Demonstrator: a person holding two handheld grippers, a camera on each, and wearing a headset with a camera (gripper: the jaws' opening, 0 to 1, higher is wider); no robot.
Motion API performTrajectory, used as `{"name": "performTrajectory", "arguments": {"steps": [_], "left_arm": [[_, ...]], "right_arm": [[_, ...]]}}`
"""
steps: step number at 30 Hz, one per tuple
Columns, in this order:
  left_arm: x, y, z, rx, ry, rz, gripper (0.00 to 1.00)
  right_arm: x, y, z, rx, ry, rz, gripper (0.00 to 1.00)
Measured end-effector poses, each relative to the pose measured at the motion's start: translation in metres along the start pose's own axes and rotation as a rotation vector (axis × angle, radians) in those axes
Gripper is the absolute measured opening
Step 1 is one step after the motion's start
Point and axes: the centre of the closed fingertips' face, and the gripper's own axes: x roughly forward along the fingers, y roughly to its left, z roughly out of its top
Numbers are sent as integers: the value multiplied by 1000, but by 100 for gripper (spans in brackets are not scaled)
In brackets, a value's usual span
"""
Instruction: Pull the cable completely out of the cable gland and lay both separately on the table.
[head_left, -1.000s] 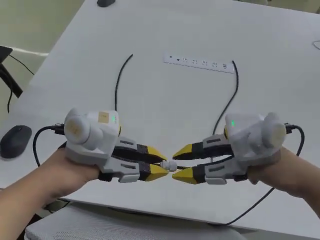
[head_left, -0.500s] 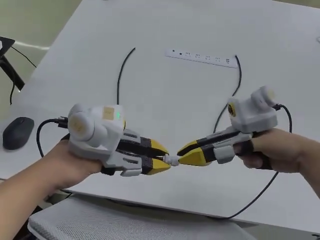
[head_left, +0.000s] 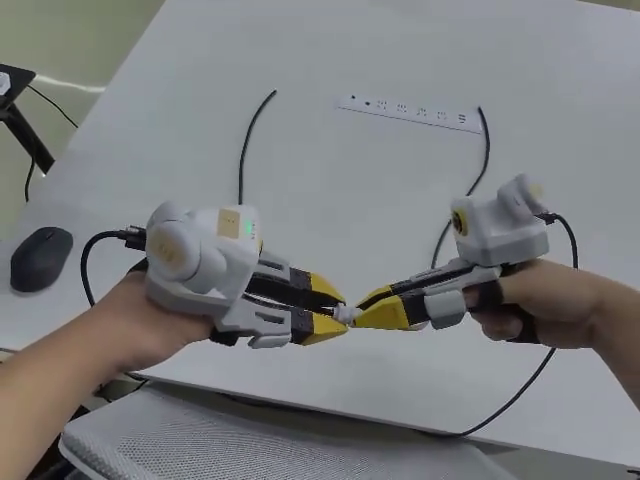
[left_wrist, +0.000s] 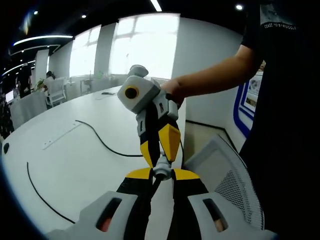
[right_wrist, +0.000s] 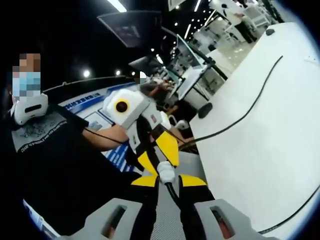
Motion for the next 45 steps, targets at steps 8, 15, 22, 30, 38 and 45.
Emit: {"name": "performTrajectory", "arguments": {"steps": [8, 15, 22, 30, 38, 45], "left_arm": [[-1, 1, -3, -9, 13, 9, 15], [-5, 0, -4, -58, 0, 10, 14], [-6, -1, -9, -101, -1, 10, 15], [-3, -3, -9, -156, -25, 2, 15], [-2, -2, -14, -169, -19, 8, 15], [0, -2, -15, -153, -11, 12, 15]], "right_arm": [[4, 1, -1, -68, 35, -30, 8], [8, 4, -1, -320, 106, -157, 8], [11, 1, -5, -627, 158, -296, 7], [7, -3, -9, -961, 245, -462, 7], [10, -9, -10, -985, 260, -505, 7], [10, -10, -11, -951, 271, -507, 8]]}}
